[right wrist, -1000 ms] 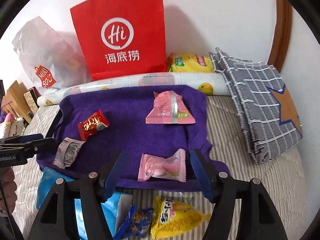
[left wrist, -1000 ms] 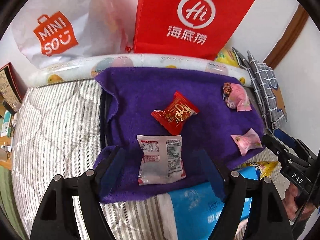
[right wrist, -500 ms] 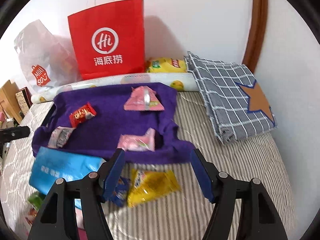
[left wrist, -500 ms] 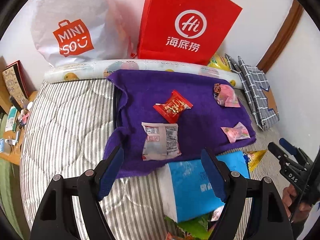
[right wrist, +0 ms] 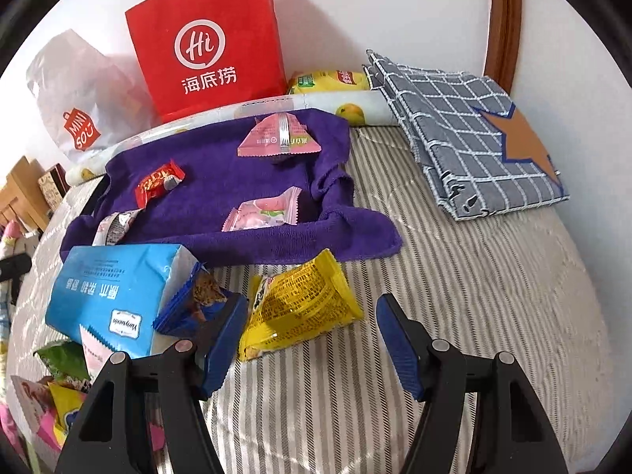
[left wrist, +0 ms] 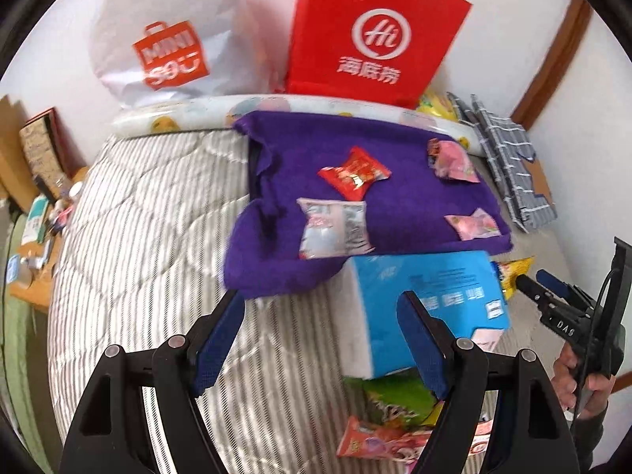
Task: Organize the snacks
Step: 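Move both tools back to the snack pile, right tool toward the yellow snack bag, then grasp the yellow snack bag with the right tool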
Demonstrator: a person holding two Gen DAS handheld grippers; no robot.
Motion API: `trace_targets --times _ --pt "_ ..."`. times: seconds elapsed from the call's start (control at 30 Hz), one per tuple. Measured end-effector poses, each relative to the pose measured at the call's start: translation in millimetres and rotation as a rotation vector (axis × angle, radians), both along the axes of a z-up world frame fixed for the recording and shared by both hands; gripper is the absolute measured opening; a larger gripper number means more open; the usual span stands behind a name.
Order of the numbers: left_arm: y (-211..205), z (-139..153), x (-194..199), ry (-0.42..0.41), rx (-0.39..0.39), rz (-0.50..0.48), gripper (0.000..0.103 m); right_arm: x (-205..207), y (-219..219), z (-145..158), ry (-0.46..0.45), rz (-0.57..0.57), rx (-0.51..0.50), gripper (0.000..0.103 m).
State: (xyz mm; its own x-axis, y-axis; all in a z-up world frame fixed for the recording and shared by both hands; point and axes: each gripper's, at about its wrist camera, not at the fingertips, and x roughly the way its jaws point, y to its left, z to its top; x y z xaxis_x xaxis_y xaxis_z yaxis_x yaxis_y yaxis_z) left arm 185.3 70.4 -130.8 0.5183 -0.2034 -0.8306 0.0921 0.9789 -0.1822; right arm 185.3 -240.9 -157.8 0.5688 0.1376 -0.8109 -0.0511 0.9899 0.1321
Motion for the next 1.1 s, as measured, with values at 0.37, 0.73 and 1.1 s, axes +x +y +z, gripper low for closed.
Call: trace_targets --times 0.37,0.73,1.1 --pt "16.3 -19.9 -8.3 0.101 0.022 0.093 0.083 16.5 9.6 -21.9 0.008 0.011 -0.04 0.069" --pt "7.3 -14.8 -25.8 0.1 0.009 0.041 0.083 -0.1 10.4 -11.5 -0.009 0.047 -0.052 0.058" --pt "-0.5 -4.0 -67.2 0.059 -0.059 -0.027 0.083 -61.8 -5.7 30.0 -0.07 -0.018 -0.025 0.058"
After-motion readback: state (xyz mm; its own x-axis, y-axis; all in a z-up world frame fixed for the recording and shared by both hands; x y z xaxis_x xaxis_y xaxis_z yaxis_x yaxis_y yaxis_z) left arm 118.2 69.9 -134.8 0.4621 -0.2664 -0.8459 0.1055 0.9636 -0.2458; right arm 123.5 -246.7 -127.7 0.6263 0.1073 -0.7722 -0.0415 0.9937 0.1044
